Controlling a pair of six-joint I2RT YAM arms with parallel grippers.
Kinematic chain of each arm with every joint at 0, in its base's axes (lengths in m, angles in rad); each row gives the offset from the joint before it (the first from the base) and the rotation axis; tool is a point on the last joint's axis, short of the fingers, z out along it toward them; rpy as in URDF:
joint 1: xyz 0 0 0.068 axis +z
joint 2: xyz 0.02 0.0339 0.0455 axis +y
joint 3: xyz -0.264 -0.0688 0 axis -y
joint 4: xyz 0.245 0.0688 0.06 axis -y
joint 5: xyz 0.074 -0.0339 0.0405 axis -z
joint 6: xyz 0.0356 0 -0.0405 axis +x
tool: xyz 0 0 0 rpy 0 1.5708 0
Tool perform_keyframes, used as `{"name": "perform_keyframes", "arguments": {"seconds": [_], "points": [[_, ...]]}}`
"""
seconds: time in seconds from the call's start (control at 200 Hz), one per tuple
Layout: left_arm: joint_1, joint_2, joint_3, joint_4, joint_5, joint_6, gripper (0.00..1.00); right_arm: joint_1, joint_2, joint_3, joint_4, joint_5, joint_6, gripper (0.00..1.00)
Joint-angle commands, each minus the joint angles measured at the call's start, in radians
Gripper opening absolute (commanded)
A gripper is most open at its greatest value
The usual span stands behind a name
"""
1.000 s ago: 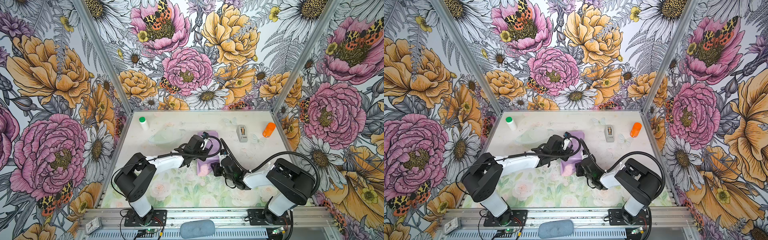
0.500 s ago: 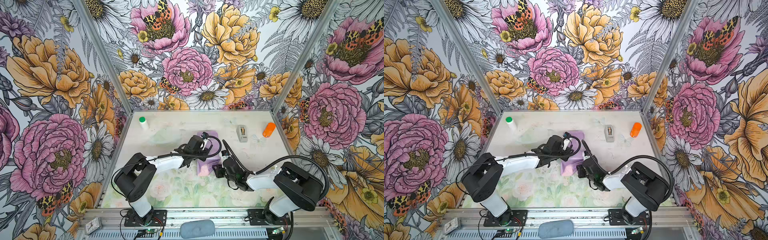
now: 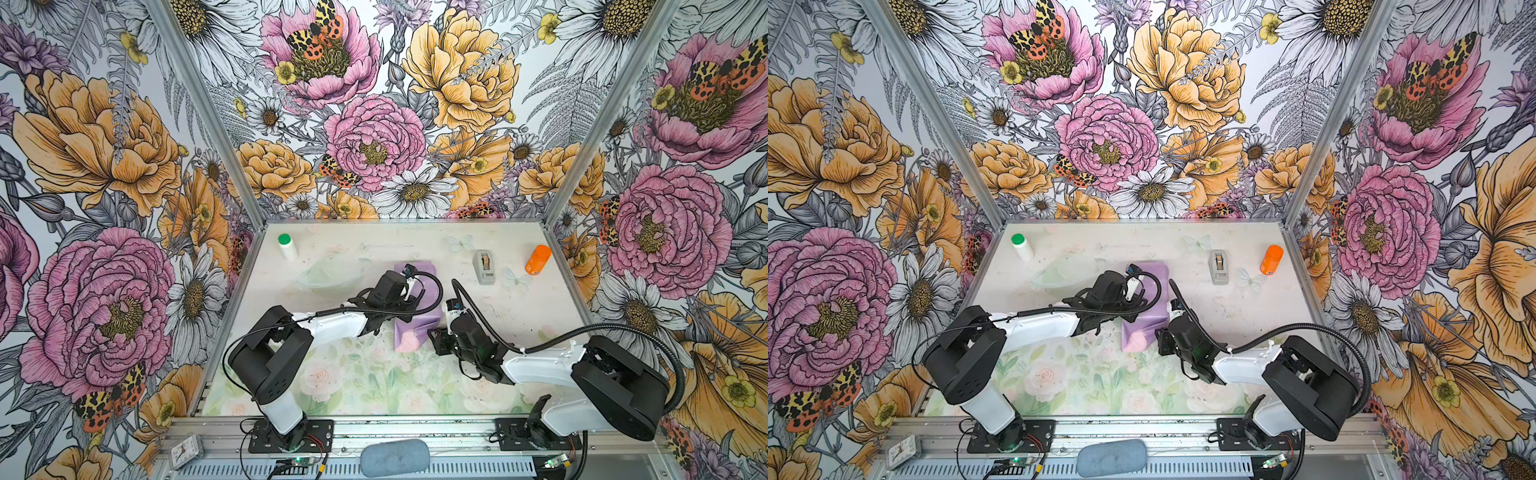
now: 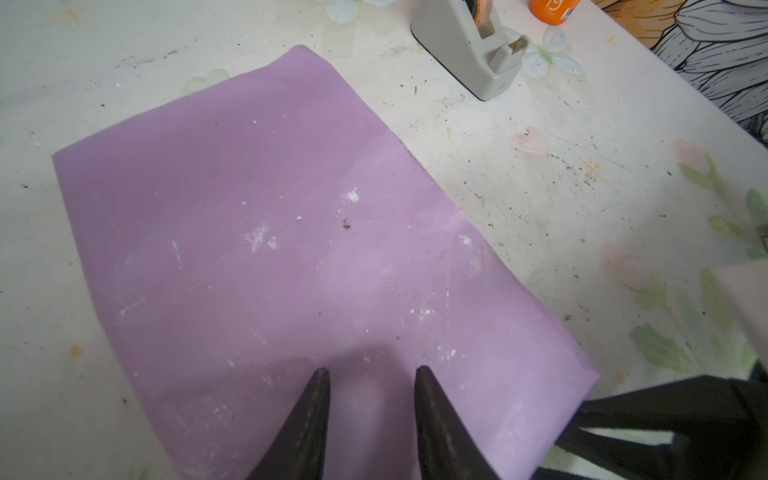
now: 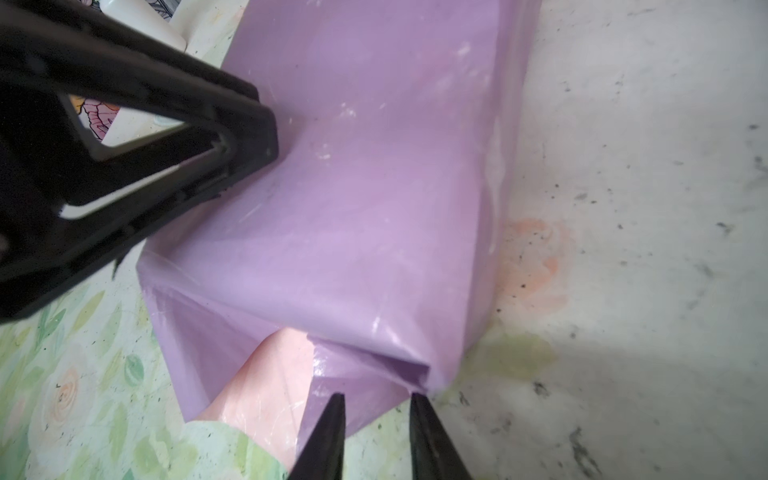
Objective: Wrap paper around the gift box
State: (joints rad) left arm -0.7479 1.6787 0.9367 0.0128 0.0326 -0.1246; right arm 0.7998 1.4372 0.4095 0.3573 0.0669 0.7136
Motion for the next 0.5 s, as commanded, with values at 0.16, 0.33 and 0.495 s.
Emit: {"name": "perform_keyframes", "arguments": {"seconds": [0.16,0.33,0.495], "points": [[-0.007,0.003,-0.027,-0.025,0.038,-0.013,0.36,0.027,0.116,0.060,0.072,-0.054,-0.011,0.27],[-0.007,0.006,-0.027,-0.023,0.037,-0.014,0.36,0.034,0.164,0.051,0.048,-0.103,-0.011,0.25],[-0.007,0.005,-0.029,-0.024,0.035,-0.016,0.36,0.054,0.129,0.008,-0.020,-0.116,-0.003,0.25]]}}
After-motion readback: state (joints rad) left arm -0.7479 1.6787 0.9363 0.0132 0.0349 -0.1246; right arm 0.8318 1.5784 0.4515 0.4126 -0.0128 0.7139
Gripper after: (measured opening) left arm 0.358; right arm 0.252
